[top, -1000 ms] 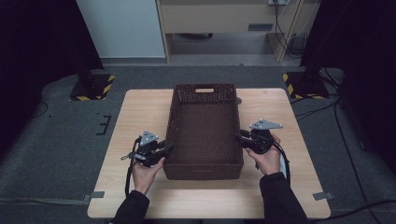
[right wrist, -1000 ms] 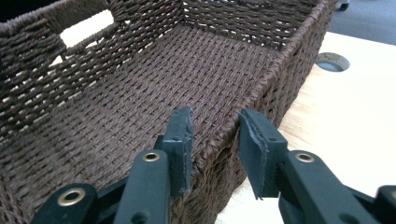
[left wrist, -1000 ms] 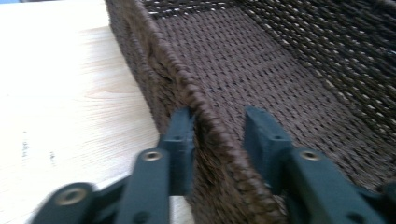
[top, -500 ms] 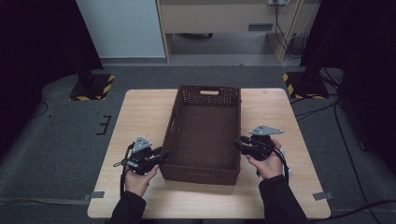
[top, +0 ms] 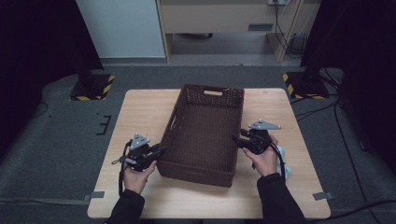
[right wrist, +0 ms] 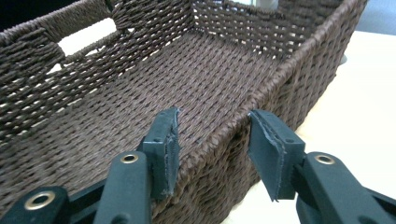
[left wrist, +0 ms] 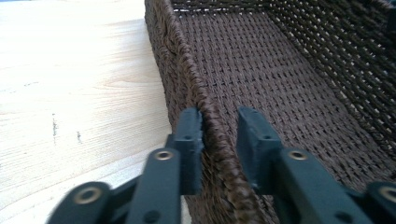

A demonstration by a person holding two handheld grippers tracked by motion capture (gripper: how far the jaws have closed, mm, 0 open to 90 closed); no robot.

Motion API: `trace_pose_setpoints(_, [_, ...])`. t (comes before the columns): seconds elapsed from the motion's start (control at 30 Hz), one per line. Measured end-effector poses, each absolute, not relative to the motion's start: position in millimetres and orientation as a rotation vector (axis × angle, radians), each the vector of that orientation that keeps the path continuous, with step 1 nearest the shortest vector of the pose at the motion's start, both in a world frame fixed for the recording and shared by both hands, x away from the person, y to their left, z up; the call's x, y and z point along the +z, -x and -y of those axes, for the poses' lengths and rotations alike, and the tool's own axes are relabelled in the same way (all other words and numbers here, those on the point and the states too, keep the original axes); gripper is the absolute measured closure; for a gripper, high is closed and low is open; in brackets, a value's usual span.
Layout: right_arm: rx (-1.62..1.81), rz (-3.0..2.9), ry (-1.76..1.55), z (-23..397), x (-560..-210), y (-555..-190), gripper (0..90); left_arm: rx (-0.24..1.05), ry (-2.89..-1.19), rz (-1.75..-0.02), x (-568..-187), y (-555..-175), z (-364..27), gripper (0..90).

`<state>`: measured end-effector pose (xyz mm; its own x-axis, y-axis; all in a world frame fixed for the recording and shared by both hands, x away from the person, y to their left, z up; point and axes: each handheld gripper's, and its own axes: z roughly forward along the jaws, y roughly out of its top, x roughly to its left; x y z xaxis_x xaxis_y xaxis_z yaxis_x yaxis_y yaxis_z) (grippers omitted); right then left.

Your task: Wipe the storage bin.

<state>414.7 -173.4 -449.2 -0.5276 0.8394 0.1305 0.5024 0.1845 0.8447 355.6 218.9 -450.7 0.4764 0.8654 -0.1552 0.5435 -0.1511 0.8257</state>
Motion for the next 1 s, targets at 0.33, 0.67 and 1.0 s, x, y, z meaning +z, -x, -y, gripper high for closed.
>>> trace_pose_setpoints(0.33, [1.251,-2.163,-1.285,173,-442,-393,52.1,0.482,-1.814,-1.2,-444,-342,-228,74.5])
trace_pose_setpoints(0.67, [1.241,-2.059,-1.24,174,-436,-405,47.5,0.503,-1.793,-1.222,-445,-351,-235,79.3])
trace_pose_setpoints(1.0, [1.228,-2.078,-1.257,174,-444,-409,52.0,0.53,-1.811,-1.228,-444,-347,-237,72.5])
